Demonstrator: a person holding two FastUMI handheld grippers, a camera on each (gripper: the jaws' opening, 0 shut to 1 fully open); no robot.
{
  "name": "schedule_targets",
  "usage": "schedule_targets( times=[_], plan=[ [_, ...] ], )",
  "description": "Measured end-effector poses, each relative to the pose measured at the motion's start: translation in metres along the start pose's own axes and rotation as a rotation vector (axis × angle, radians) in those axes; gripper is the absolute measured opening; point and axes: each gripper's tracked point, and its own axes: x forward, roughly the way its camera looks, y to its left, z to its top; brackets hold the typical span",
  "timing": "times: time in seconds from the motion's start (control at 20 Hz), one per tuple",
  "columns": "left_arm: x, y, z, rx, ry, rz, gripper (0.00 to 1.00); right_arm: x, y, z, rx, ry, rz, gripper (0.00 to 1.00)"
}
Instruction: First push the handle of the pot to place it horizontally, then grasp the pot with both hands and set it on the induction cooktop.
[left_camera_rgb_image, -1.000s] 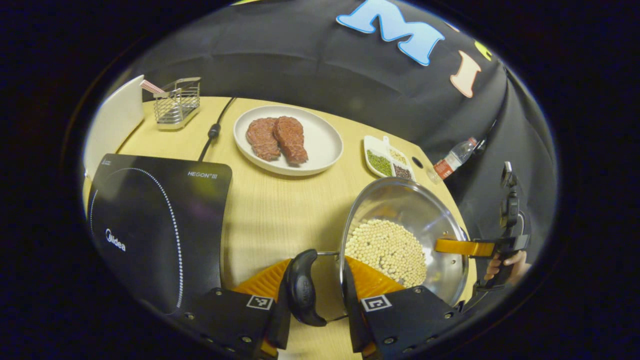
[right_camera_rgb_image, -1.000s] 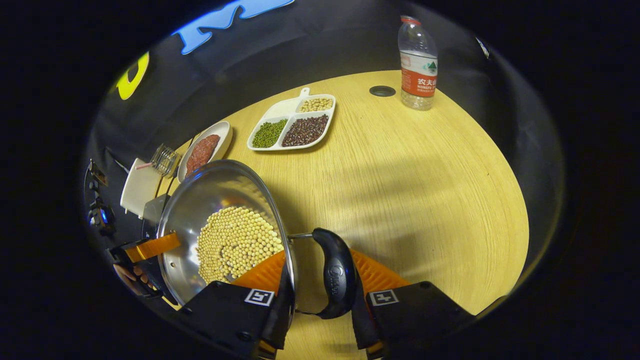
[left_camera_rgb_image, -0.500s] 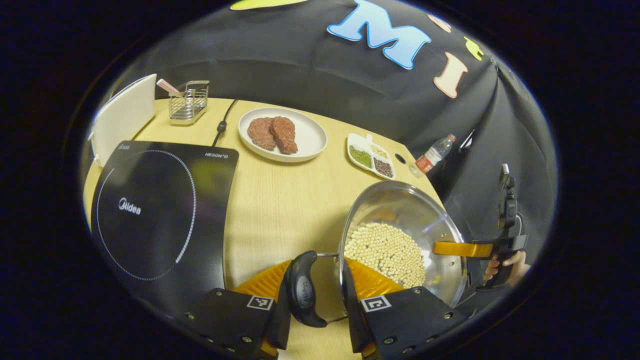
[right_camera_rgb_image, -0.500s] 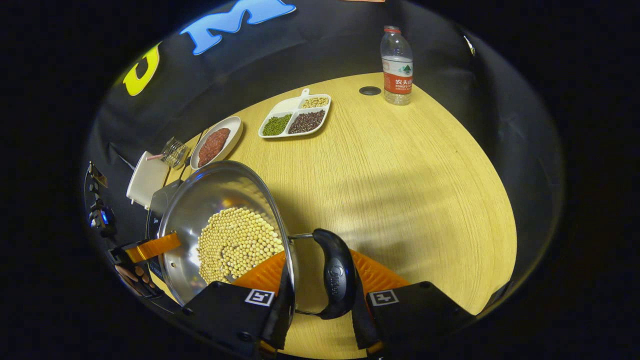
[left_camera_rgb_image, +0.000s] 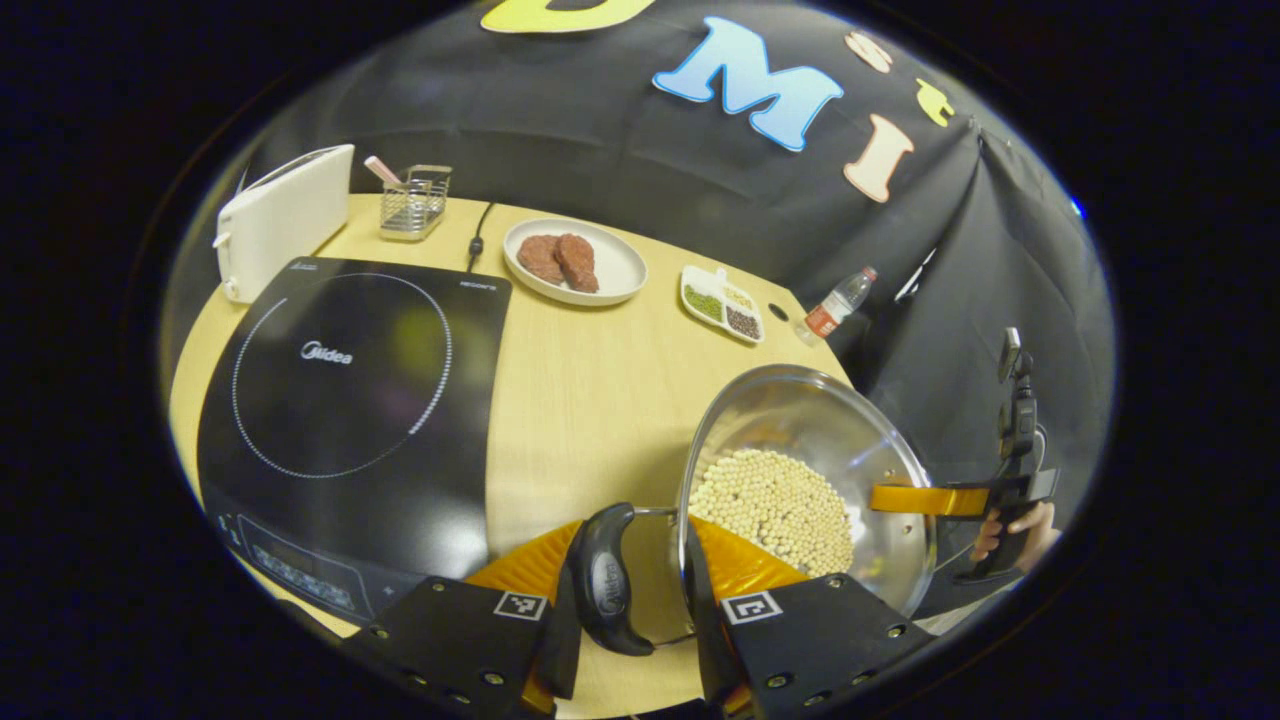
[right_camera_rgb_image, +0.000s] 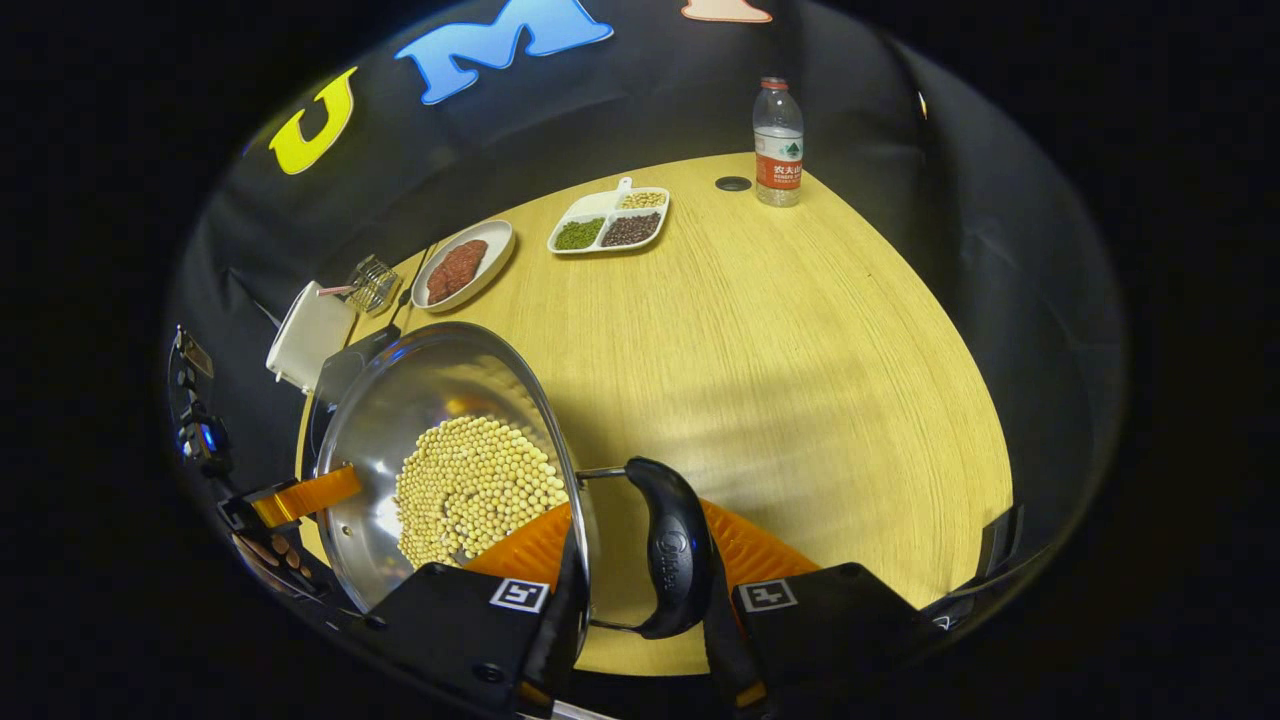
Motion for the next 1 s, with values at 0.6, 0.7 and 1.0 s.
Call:
schedule_targets(
  times=[0.6,0.7,1.0],
  plan=[
    [-0.091,0.115,0.026,-0.028,-0.072,0.059,0.52,0.002,0.133,-0.007,-0.08,-0.007,0.058,0.54],
    [-0.1,0.138,0.032,-0.031,-0.079,0.07,0.52,0.008,0.154,-0.006,-0.093,-0.006,0.065,0.51],
    [-0.113,0.199,0.061,-0.02,-0.099,0.086,0.52,0.029,0.212,0.004,-0.093,-0.005,0.087,0.54]
  ],
)
